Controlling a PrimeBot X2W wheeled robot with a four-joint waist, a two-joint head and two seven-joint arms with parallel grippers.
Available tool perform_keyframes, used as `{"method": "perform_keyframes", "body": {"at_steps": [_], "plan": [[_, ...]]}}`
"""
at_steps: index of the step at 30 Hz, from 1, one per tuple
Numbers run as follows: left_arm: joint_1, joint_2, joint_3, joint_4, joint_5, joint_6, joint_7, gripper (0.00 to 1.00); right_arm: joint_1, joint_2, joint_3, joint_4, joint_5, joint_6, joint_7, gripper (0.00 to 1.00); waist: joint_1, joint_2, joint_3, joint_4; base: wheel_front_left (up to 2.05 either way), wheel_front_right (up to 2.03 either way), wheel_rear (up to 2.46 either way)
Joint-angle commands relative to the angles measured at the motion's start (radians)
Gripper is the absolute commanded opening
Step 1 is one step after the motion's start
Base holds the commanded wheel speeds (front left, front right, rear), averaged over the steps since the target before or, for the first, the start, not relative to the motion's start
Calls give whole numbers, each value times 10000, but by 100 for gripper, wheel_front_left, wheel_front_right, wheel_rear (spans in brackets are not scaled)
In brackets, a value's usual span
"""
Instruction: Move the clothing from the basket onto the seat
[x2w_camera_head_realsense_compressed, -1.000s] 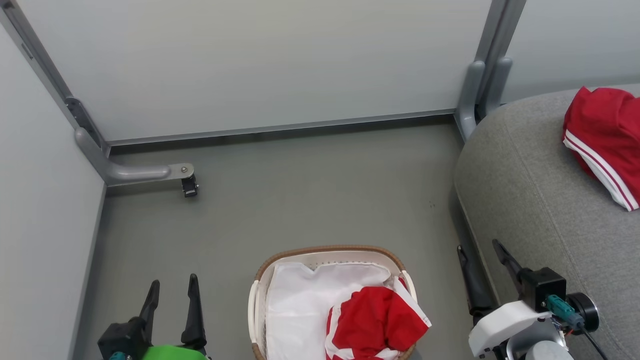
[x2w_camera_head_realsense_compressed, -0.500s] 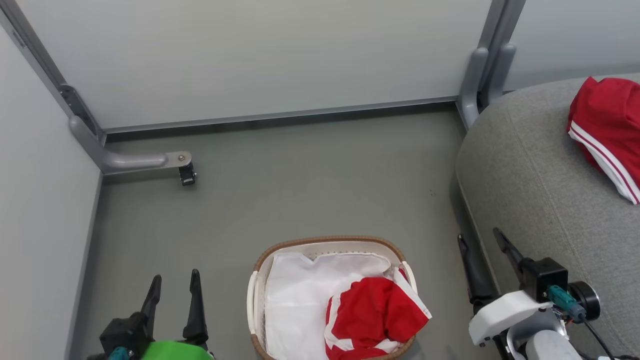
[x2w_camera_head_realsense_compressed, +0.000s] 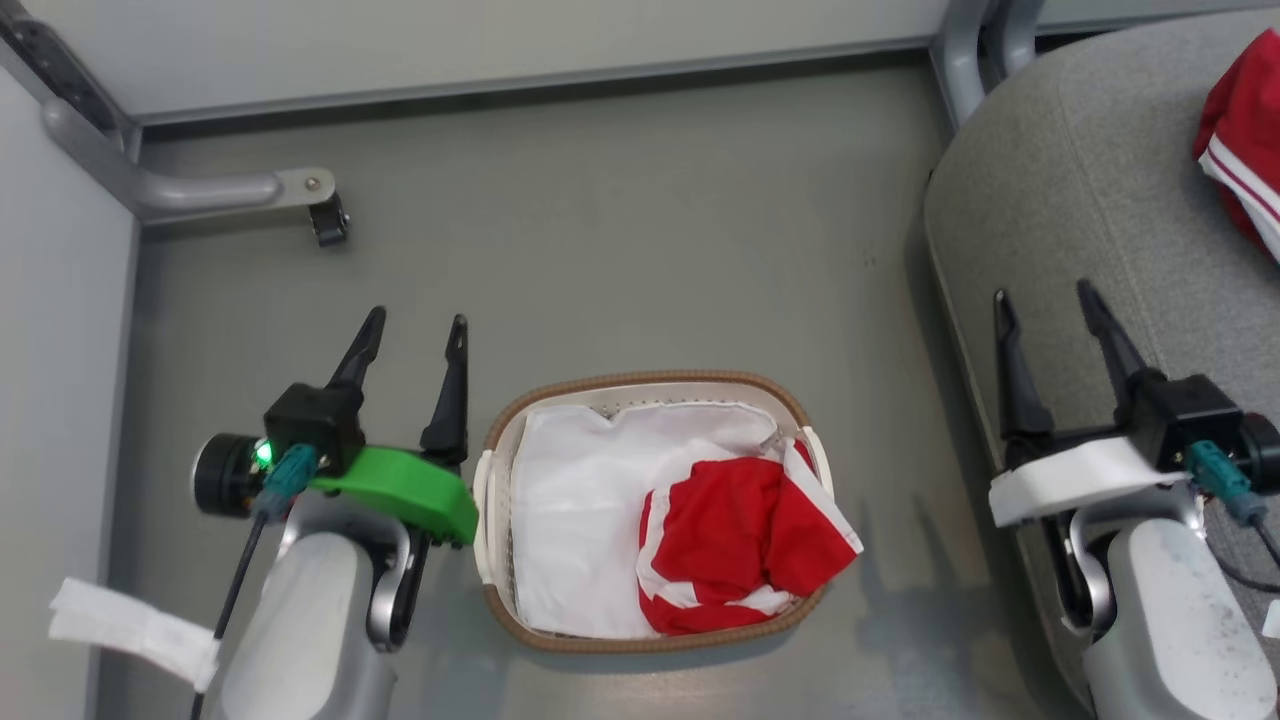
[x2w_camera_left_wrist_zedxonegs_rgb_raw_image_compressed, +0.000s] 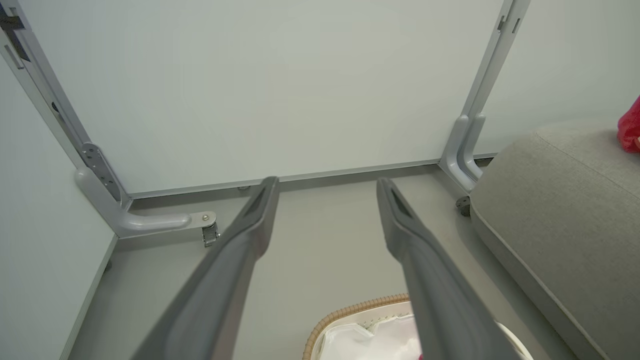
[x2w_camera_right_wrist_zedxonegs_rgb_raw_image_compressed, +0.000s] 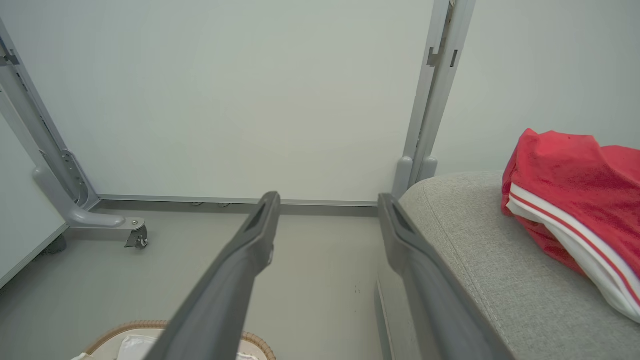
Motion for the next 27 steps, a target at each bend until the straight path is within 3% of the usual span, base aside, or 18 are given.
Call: {"method": "perform_keyframes", "body": {"at_steps": [1,8,18,27], "plan": [[-562,-18,-276,235,174,-58,128,100,-358,-38,-152,-167,-107,-14,-24,100,0,0,1599,-347,0,0,0],[-2234,-229,-2407,2084,525,-191,673,100,-1464,-33,-251,-637,-139,-14,-24,100,0,0,3402,-781,0,0,0],[-3685,-315,-5134,4353,-340,-201,1258,100,-2468,-30,256,-1480,-116,-14,-24,100,0,0,5232,-1425,0,0,0],[-4902,-306,-6221,5902,-641,-202,2005,100,-2864,-30,718,-2160,122,-14,-24,100,0,0,6400,-2052,0,0,0]]}}
